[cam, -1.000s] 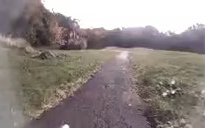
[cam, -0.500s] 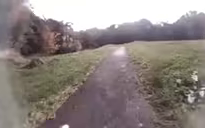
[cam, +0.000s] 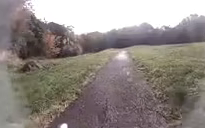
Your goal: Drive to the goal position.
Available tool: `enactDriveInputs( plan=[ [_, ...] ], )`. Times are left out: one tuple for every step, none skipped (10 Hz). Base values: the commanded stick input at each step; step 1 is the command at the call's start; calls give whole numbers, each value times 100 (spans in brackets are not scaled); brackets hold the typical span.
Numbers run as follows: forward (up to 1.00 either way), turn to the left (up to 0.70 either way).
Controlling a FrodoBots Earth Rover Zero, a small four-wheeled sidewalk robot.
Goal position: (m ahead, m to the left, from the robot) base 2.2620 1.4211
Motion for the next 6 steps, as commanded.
enactDriveInputs(
  plan=[
    [100, 0],
    [100, 0],
    [100, 0],
    [100, 0],
    [100, 0],
    [100, -7]
  ],
)
